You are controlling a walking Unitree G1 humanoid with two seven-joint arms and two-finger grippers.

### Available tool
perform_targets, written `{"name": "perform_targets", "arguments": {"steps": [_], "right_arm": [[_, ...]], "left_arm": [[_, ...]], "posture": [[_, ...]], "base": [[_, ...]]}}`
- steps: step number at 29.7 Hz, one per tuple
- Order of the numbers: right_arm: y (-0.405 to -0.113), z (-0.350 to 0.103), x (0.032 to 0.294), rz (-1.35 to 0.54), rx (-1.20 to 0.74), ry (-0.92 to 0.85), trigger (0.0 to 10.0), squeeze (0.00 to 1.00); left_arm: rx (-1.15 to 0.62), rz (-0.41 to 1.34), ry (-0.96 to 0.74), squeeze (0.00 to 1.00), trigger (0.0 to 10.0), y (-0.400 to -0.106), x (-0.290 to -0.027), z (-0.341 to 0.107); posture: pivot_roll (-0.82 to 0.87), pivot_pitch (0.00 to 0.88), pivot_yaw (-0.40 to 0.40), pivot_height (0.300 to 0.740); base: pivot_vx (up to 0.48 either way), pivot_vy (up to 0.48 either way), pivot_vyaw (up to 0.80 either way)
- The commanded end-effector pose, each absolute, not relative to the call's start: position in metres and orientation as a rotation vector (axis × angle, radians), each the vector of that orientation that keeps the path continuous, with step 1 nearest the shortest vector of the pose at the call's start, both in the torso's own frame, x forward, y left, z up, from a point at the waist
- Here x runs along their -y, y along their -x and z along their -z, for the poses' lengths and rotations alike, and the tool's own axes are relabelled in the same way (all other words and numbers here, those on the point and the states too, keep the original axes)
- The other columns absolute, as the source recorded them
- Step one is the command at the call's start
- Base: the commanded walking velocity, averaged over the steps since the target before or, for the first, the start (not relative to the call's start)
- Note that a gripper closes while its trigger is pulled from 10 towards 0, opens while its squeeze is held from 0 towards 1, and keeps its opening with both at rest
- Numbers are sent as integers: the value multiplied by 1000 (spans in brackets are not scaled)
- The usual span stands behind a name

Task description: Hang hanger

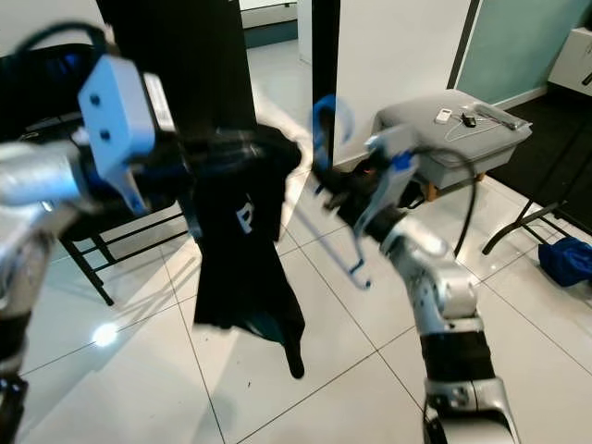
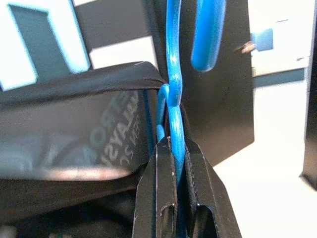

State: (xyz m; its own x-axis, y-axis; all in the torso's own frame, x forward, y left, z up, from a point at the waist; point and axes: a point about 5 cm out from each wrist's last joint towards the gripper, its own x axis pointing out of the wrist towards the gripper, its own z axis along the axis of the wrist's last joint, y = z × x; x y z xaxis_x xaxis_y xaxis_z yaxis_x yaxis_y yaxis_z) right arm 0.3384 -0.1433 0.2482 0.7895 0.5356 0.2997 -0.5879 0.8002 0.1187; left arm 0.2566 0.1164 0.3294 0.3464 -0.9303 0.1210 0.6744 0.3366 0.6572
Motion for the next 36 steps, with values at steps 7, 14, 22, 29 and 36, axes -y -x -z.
{"name": "perform_targets", "arguments": {"steps": [7,14,22,29,36], "right_arm": [[-350,-266,155,-487,336,-438,10000,0],[-357,-274,157,-418,378,-584,10000,0],[-366,-288,158,-345,413,-882,10000,0],[-370,-295,145,-421,335,-1223,10000,0],[-369,-299,138,-411,327,-1320,10000,0]], "left_arm": [[442,1290,-445,0,10000,-235,-83,-287],[393,1320,-413,0,10000,-230,-69,-274],[336,1333,-403,0,10000,-226,-50,-251],[328,1265,-478,0,10000,-235,-50,-243],[327,1242,-523,0,10000,-238,-50,-240]], "posture": [[-5,30,24,740],[-4,29,24,740],[-11,27,27,740],[-14,24,30,740],[-17,21,32,740]], "base": [[0,0,0],[0,0,0],[0,0,0],[0,0,0],[0,0,0]]}}
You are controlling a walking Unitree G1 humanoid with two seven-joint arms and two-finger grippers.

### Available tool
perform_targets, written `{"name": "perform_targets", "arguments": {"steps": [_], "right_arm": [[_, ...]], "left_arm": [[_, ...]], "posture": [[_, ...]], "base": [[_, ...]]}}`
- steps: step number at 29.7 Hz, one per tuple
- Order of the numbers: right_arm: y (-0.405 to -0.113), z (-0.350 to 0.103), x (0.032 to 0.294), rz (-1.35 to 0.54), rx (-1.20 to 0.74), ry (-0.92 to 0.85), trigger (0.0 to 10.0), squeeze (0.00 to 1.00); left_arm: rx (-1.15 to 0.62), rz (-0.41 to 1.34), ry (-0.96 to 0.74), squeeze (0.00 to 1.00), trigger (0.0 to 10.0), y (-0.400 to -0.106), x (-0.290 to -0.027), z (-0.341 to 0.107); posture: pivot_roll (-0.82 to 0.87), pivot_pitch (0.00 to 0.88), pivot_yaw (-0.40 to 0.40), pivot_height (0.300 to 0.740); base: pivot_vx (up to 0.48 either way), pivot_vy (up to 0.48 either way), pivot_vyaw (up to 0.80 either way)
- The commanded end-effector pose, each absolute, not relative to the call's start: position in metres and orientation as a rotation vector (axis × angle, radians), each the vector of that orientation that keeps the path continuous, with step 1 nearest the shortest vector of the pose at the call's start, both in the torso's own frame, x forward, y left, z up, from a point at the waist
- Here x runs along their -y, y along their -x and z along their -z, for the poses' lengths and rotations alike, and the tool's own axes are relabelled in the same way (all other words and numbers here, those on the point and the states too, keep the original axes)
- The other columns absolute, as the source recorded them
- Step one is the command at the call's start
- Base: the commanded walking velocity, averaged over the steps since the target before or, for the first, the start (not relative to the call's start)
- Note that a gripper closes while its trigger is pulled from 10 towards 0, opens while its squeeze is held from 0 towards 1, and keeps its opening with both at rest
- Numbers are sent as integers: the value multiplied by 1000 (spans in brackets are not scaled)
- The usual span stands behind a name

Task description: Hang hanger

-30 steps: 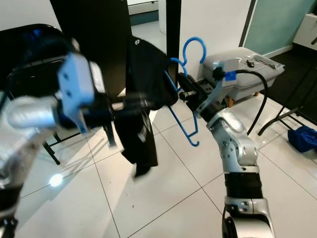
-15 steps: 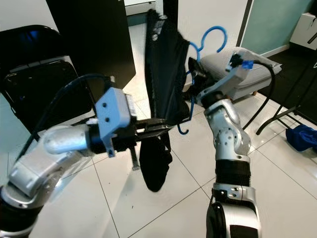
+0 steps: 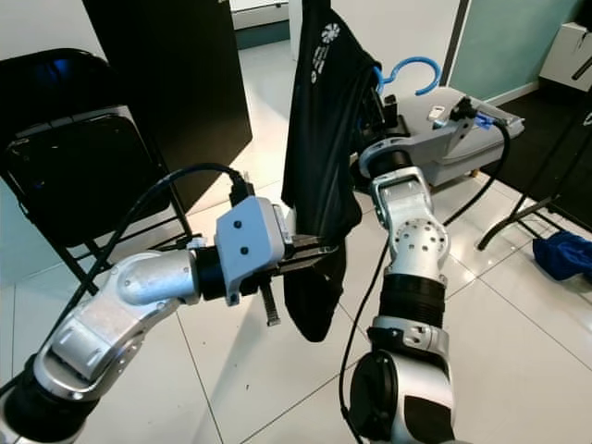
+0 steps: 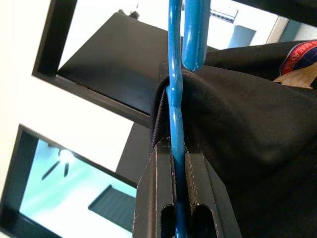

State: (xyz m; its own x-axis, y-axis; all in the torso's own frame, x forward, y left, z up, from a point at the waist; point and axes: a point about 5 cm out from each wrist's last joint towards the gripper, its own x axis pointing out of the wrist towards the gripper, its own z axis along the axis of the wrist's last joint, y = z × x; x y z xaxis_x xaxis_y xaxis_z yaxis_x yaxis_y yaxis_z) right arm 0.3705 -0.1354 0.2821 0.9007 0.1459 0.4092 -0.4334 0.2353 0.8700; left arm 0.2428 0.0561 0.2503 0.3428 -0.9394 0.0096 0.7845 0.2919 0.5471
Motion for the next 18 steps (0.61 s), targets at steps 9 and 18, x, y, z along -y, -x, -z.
{"name": "perform_targets", "arguments": {"steps": [9,18], "right_arm": [[-376,-304,156,-220,355,-1297,10000,0],[-379,-309,179,-71,388,-1273,10000,0]], "left_arm": [[329,1240,-536,0,10000,-238,-47,-238],[313,1210,-578,0,10000,-241,-54,-234]], "posture": [[-17,18,30,740],[-21,29,29,740]], "base": [[0,0,0],[0,0,0]]}}
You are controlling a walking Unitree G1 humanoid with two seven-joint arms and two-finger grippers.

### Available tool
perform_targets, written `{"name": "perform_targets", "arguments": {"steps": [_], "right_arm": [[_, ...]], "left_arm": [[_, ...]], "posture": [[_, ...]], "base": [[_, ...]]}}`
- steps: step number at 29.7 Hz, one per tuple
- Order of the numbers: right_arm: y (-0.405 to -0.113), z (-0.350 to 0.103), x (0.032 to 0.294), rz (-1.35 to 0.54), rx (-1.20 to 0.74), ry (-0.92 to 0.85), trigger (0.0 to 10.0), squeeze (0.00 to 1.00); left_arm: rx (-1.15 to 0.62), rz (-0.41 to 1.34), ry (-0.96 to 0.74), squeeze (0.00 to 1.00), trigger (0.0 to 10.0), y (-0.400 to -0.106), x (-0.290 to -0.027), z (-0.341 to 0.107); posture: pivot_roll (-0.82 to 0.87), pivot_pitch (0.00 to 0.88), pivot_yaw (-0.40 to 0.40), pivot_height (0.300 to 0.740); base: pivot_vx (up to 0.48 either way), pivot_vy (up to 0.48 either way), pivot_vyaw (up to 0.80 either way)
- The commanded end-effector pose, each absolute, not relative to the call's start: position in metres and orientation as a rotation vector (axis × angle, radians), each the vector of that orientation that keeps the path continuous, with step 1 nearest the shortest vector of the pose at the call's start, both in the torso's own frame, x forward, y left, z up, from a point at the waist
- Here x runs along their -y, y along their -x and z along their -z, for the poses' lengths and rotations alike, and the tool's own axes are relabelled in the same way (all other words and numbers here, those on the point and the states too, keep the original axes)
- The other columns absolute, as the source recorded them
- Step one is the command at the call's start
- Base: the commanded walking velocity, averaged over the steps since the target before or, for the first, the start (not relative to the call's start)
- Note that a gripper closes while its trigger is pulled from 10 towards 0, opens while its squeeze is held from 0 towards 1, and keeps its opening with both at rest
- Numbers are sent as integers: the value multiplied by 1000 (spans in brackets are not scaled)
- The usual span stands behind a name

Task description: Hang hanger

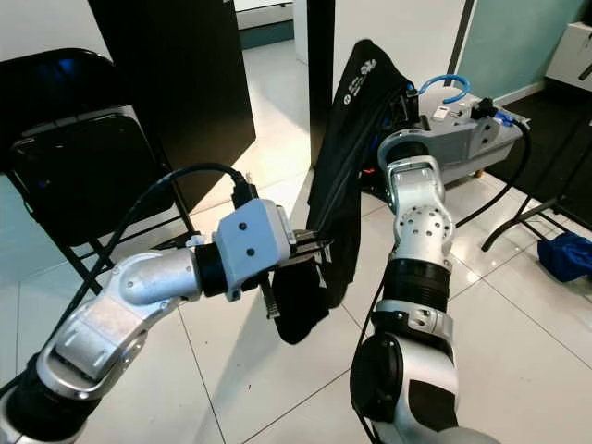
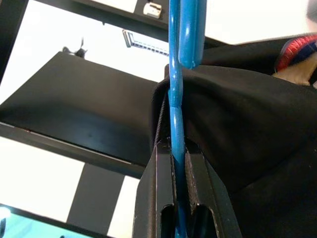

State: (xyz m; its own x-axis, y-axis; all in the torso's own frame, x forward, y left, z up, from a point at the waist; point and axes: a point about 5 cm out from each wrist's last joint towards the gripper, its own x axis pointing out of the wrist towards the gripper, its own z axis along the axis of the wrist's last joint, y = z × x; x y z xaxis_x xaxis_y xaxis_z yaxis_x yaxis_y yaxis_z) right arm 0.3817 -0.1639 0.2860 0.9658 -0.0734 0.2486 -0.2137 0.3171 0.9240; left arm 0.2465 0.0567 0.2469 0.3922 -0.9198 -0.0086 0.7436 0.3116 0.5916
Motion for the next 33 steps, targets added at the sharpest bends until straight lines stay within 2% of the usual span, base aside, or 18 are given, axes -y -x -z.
{"name": "perform_targets", "arguments": {"steps": [1,3,7,8,9,16,19,24,33], "right_arm": [[-379,-310,180,-68,388,-1277,10000,0],[-379,-310,176,-97,368,-1262,10000,0],[-372,-314,147,-309,316,-1265,10000,0],[-372,-314,147,-309,316,-1265,10000,0],[-365,-319,131,-440,305,-1242,10000,0],[-351,-325,111,-601,299,-1242,10000,0],[-353,-327,115,-555,330,-1306,10000,0],[-359,-322,128,-431,361,-1287,10000,0],[-368,-312,154,-256,372,-1241,10000,0]], "left_arm": [[311,1198,-587,0,10000,-242,-57,-235],[308,1177,-606,0,10000,-246,-62,-236],[300,1032,-699,0,10000,-269,-93,-246],[300,1032,-699,0,10000,-269,-93,-246],[309,937,-733,0,10000,-280,-108,-255],[371,832,-739,0,10000,-289,-117,-272],[384,871,-714,0,10000,-284,-106,-268],[394,940,-673,0,10000,-276,-93,-261],[394,939,-674,0,10000,-276,-99,-262]], "posture": [[-21,29,29,740],[-23,31,29,740],[-24,31,29,740],[-24,31,29,740],[-22,34,31,740],[-21,35,28,740],[-20,37,24,740],[-21,38,22,740],[-14,38,22,740]], "base": [[0,0,0],[0,0,0],[0,0,0],[0,0,0],[0,0,0],[0,0,0],[0,0,0],[0,0,0],[0,0,0]]}}
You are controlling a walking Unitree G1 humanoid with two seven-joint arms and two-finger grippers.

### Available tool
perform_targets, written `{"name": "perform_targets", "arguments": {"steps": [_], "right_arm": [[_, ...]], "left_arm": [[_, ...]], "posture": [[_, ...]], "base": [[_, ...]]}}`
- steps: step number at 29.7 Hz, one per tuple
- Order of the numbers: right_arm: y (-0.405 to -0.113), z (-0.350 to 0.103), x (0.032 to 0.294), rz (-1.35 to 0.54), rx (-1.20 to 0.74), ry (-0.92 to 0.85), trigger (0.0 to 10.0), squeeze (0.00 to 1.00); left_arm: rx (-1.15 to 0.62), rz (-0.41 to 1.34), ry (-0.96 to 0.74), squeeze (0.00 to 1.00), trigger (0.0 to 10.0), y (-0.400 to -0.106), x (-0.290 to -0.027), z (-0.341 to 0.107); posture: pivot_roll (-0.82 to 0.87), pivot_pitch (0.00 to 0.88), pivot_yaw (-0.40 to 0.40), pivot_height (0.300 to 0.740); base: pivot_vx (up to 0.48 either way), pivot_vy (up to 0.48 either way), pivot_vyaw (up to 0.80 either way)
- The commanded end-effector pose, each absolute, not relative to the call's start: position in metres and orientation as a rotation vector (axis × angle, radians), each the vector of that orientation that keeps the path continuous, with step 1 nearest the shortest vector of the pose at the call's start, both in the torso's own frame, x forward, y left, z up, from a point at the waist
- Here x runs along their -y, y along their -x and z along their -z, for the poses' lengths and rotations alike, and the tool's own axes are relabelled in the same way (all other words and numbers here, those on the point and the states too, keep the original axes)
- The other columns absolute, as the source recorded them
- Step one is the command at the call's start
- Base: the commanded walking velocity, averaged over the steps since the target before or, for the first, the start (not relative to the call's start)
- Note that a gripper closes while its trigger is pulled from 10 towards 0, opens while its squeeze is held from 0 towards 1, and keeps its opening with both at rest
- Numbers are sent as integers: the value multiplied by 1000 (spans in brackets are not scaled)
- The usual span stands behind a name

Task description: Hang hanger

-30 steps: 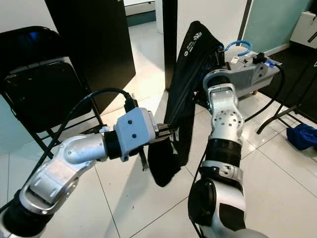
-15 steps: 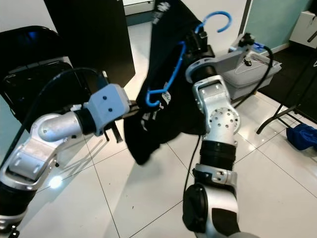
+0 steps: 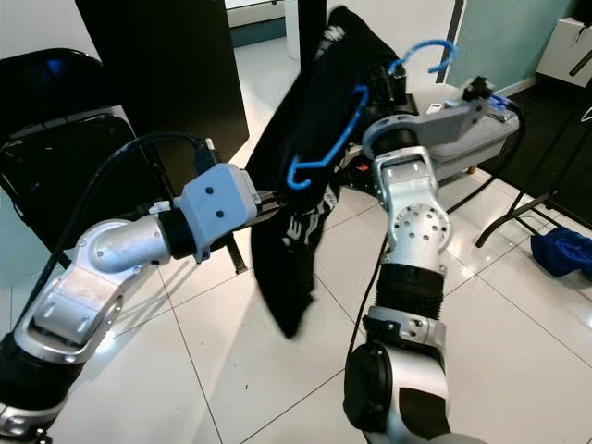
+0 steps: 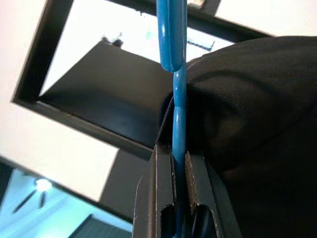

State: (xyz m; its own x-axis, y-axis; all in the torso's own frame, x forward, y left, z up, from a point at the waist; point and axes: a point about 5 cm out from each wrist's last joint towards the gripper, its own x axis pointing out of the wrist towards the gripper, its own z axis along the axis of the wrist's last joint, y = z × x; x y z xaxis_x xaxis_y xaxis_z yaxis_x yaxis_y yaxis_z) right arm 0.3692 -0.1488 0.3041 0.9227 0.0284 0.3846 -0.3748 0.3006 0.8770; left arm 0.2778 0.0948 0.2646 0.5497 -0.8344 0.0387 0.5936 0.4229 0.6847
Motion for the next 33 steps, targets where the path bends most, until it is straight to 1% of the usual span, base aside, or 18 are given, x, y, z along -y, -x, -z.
{"name": "perform_targets", "arguments": {"steps": [1,12,19,21,22,23,25,30,31,33], "right_arm": [[-369,-312,156,-254,371,-1236,10000,0],[-369,-312,157,-257,375,-1211,10000,0],[-370,-311,162,-211,393,-1173,10000,0],[-372,-310,164,-173,397,-1147,10000,0],[-373,-309,165,-150,397,-1143,10000,0],[-373,-309,165,-150,397,-1143,10000,0],[-373,-309,165,-144,397,-1153,10000,0],[-374,-308,165,-141,398,-1168,10000,0],[-374,-309,165,-139,399,-1170,10000,0],[-374,-309,164,-139,399,-1170,10000,0]], "left_arm": [[393,933,-678,0,10000,-276,-101,-263],[383,878,-710,0,10000,-281,-116,-267],[396,887,-700,0,10000,-278,-113,-269],[415,910,-669,0,10000,-275,-107,-271],[438,941,-626,0,10000,-270,-98,-272],[438,941,-626,0,10000,-270,-98,-272],[455,974,-591,0,10000,-266,-88,-273],[459,1012,-565,0,10000,-262,-76,-269],[461,1035,-553,0,10000,-260,-69,-266],[463,1040,-550,0,10000,-259,-67,-266]], "posture": [[-14,37,22,740],[-15,35,23,740],[-14,34,20,740],[-12,33,19,740],[-12,33,19,740],[-12,33,19,740],[-12,33,19,740],[-8,26,21,740],[-8,26,23,740],[-8,23,23,740]], "base": [[0,0,0],[0,0,0],[0,0,0],[0,0,0],[0,0,0],[0,0,0],[0,0,0],[0,0,0],[0,0,0],[0,0,0]]}}
